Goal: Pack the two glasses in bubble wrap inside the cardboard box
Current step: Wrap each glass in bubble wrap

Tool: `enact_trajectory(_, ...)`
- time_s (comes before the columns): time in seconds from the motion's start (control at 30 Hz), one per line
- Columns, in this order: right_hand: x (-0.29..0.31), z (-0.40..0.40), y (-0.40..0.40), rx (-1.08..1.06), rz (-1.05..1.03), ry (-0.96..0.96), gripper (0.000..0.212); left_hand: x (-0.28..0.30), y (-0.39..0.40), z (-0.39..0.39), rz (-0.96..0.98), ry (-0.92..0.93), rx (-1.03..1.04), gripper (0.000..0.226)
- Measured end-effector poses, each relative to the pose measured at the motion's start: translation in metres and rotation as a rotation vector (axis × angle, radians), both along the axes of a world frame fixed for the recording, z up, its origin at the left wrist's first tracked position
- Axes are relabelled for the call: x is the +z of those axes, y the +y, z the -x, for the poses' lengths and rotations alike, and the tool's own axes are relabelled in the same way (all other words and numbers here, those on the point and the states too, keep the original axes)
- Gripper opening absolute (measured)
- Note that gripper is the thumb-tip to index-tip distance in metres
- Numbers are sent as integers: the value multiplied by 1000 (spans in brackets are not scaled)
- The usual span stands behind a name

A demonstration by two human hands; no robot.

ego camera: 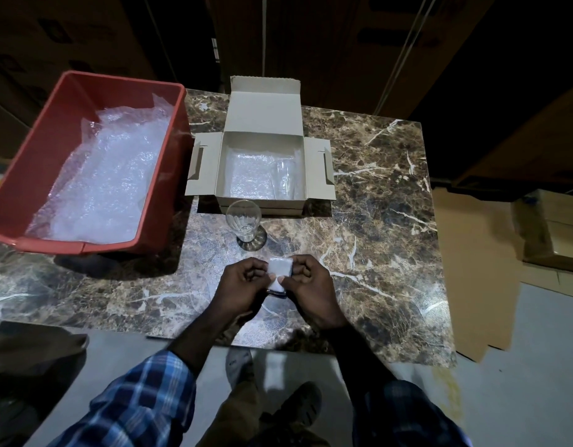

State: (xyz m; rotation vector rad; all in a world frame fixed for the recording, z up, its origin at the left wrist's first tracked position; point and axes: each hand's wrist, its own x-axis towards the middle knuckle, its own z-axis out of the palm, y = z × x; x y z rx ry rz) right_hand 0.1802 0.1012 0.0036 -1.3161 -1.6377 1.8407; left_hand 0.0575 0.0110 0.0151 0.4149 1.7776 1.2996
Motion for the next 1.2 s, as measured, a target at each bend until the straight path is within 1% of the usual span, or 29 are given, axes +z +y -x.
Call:
enact_trajectory(0.1,1,-2,-4,3,44,14,21,5,-3,-8,-12,-107,94,8)
enact_trajectory(0.17,3,-2,-4,-16,81,52,16,5,-6,-9,-54,-180,112,18)
enact_trajectory(0.23,7,0,-4,-9,117,67,20,7,-9,-8,-97,-251,129,28)
enact_trajectory(0.37,14,5,-1,-6,160,86,28,13,-10,-3,-136,-351,174,18)
enact_trajectory(0.43,19,8,-1,-25,180,97,35,17,-8,-1,-130,-381,197,19)
enact_trajectory(0.5,24,10,-2,-18,207,119,35,20,-8,1,-127,-408,188,16)
enact_trajectory(0.57,30,12,-3,-25,230,136,34,22,-8,7,-103,-437,166,19)
enact_trajectory(0.63,31,15,-4,-33,220,122,35,21,-9,12,-64,-480,134,25)
enact_trajectory(0.7,33,18,-3,-39,202,94,34,22,-11,14,-58,-484,117,23)
enact_trajectory(0.83,41,25,-4,-7,171,80,16,25,-12,10,-95,-428,204,21)
enact_trajectory(0.9,48,31,-5,10,152,100,12,31,-12,10,-136,-357,226,18)
enact_trajectory(0.93,52,35,-4,4,139,102,16,35,-13,11,-154,-292,228,17)
enact_trajectory(0.97,57,40,-3,-4,122,100,26,39,-14,15,-163,-198,226,18)
enact_trajectory(1.0,62,46,-1,-9,100,94,33,42,-14,19,-157,-76,219,20)
enact_trajectory(1.03,68,51,2,-7,75,85,35,43,-14,25,-138,60,208,22)
enact_trajectory(1.07,75,56,4,4,48,73,34,45,-13,31,-116,182,198,24)
enact_trajectory(1.1,80,61,7,15,21,62,31,46,-10,38,-101,262,196,24)
enact_trajectory(1.2,95,76,19,49,-91,10,22,55,1,56,-92,330,216,11)
